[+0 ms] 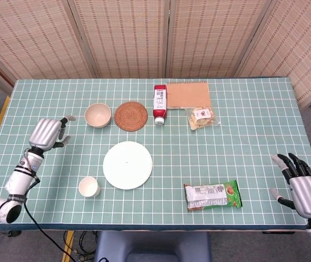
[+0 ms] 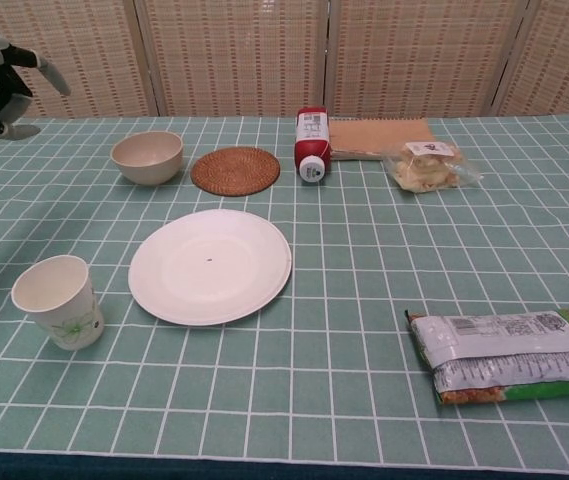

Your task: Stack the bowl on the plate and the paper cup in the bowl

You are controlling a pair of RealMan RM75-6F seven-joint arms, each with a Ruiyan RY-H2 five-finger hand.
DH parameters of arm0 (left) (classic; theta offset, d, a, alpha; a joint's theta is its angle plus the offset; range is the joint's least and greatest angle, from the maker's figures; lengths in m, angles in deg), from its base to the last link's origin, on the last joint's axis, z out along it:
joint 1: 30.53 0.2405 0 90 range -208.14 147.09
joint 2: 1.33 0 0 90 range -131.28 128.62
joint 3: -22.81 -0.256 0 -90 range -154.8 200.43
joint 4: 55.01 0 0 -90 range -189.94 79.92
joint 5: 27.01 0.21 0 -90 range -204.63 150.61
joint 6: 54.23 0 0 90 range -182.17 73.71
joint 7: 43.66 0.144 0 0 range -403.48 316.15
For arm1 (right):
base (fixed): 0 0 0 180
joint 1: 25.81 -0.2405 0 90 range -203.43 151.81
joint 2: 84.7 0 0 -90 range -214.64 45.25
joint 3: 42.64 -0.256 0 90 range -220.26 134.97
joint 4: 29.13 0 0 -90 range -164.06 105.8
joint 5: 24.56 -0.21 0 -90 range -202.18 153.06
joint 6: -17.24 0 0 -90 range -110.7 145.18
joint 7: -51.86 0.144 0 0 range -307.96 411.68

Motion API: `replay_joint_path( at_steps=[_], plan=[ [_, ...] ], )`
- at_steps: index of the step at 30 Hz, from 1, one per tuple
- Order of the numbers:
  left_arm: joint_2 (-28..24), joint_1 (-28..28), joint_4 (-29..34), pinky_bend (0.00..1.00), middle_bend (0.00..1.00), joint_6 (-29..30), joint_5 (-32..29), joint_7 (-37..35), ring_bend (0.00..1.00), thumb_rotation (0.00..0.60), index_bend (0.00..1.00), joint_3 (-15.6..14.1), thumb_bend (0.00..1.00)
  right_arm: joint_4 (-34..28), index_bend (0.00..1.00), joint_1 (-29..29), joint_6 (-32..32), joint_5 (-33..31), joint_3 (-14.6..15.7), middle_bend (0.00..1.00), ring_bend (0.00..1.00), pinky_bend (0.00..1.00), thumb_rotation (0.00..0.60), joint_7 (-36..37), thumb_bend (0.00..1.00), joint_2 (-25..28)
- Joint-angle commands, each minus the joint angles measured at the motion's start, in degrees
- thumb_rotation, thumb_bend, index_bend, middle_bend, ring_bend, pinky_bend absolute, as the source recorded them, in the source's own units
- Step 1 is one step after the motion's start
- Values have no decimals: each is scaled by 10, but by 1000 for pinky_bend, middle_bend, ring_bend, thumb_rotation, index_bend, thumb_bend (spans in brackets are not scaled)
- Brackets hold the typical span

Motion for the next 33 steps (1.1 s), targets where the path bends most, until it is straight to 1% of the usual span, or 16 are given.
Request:
replay_joint_path(
  at_steps=[1,7,10,14,22,25,33],
  plan=[
    [43,-35,-55,876,838,-34,-17,1,754,600,284,0,334,-2,124,-2,2,0,-1,120,43,124,600,-2,252,1],
    [89,-72,-120,895,895,-74,-48,29,808,600,304,2,333,-4,124,-4,6,-2,-1,120,43,124,600,-4,252,3],
    [112,-88,-151,921,960,-92,-68,44,872,600,332,6,329,-4,124,-5,8,-5,-2,120,43,124,600,-4,252,3],
    [139,-109,-193,960,999,-109,-84,61,924,600,362,8,317,-1,124,-7,12,-6,-2,120,43,124,600,-1,252,2],
    [187,-141,-260,964,1000,-137,-112,69,931,600,369,15,311,1,124,-9,17,-12,-3,120,43,124,600,0,252,4],
    [206,-151,-287,964,1000,-147,-118,69,931,600,372,16,271,1,124,-11,20,-14,-3,120,43,124,600,-1,252,4],
    [253,-169,-355,964,1000,-160,-124,57,931,600,406,16,217,1,124,-11,25,-22,-3,120,43,124,600,-3,252,6]
  ],
)
